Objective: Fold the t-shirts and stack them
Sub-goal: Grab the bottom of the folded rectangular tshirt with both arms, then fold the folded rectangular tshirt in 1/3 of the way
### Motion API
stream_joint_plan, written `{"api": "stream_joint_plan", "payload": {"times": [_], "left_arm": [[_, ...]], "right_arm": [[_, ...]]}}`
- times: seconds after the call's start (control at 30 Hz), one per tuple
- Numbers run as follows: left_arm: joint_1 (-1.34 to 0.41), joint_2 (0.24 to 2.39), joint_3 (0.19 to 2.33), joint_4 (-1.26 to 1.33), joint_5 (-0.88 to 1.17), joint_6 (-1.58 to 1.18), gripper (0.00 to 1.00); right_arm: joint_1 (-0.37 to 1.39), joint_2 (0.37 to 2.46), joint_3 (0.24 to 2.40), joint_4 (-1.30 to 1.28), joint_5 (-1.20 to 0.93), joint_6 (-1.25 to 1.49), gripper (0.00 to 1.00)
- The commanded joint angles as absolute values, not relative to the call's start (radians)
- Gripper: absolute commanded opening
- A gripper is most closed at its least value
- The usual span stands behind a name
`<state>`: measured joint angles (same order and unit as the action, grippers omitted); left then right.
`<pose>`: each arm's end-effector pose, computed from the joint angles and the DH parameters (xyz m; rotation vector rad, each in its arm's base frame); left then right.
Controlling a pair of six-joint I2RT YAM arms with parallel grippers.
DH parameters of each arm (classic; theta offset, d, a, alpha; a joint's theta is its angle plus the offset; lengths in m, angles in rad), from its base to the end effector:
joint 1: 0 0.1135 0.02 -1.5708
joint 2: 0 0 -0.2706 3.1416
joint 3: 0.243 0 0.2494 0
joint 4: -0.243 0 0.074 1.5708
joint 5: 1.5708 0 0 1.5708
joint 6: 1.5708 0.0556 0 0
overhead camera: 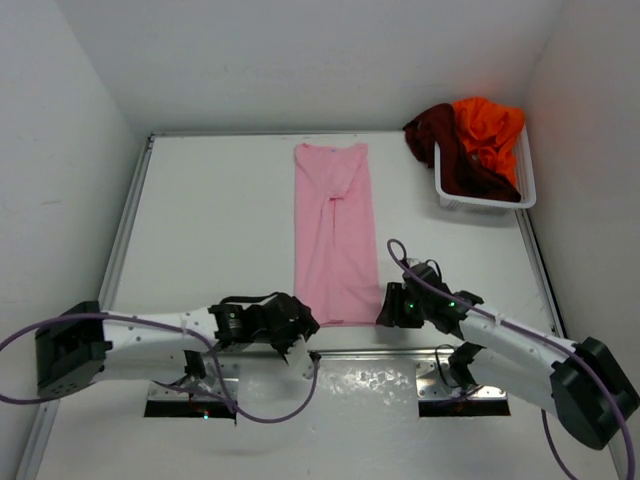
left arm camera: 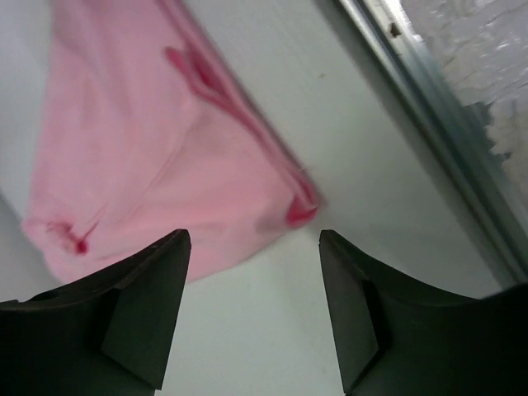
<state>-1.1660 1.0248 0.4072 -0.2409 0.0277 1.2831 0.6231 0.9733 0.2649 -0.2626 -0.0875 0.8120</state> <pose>0.0759 -0.1810 0.1554 2.2890 0.8125 0.0193 0.1301 0.0995 0.1185 0.2163 2.6669 0.6322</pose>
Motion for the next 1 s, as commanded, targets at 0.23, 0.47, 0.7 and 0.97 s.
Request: {"api": "stream_joint_plan", "payload": {"times": [0.23, 0.47, 0.7, 0.97], "left_arm": [[-1.16, 1.243, 0.434, -0.137, 0.09, 1.339, 0.57], [-1.16, 1.256, 0.442, -0.078, 0.112, 1.31, 0.27], [-1.135, 1.261, 0.546, -0.098, 0.103, 1.143, 0.0], [-0.888, 1.298, 0.829, -0.256, 0.199, 1.013, 0.0]], "right_arm": [[0.618, 1.028, 0.242, -0.189, -0.136, 0.841, 0.45], [0.618, 1.126, 0.258, -0.087, -0.179, 0.859, 0.15], [0.617, 1.037, 0.327, -0.178, -0.129, 0.835, 0.0], [0.491, 1.141, 0.635, -0.259, -0.146, 0.732, 0.0]]}}
